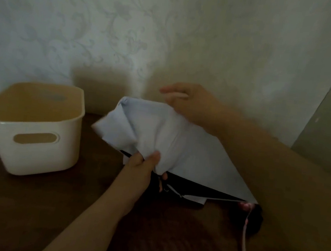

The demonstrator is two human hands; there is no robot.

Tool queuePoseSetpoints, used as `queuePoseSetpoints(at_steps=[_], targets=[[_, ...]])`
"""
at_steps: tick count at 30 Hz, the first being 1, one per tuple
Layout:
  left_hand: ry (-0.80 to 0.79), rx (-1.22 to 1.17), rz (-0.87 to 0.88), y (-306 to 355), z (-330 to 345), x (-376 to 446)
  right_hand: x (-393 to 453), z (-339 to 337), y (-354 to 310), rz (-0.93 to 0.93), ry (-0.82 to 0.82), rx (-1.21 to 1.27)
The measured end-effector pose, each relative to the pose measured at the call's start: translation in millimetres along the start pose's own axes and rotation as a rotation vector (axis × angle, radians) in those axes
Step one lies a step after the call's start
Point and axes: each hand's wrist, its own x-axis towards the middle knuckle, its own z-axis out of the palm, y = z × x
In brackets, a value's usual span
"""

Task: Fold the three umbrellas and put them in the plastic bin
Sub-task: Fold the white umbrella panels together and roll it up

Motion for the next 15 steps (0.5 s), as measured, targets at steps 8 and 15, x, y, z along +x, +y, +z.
queuePoseSetpoints(at_steps=[8,15], targets=[[-0.018,0.180,0.207,-14.0,-2.1,12.0,-36.0,-3.1,42.6,-0.130,-0.236,-0.835],[-0.062,0.215,0.195,-5.5,-1.4,4.3,-33.5,7.6,53.1,-0.102,-0.143,-0.896]])
